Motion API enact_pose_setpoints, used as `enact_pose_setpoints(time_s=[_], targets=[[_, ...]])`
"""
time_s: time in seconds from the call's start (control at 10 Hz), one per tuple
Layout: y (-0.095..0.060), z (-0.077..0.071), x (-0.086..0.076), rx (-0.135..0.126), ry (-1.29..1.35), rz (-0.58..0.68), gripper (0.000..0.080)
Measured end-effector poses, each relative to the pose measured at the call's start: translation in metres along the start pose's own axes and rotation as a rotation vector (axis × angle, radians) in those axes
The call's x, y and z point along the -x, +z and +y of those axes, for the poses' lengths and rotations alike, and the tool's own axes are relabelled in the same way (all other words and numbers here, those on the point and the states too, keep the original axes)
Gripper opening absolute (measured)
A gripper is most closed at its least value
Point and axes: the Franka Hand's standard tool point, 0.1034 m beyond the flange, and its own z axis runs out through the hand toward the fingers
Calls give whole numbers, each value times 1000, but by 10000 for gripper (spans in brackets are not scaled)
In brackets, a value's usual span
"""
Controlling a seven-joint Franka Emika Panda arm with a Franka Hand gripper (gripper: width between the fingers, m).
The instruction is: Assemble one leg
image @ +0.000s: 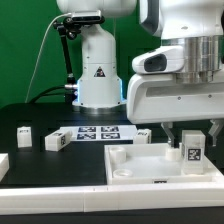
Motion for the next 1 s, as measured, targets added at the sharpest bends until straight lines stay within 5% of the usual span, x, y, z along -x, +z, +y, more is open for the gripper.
enact_pose_setpoints(time_s=[0.1,0.3,1.0], targets=[[0,0,0,0,22,0,289],[0,0,0,-1,89,0,289],[1,4,1,-66,960,42,291]])
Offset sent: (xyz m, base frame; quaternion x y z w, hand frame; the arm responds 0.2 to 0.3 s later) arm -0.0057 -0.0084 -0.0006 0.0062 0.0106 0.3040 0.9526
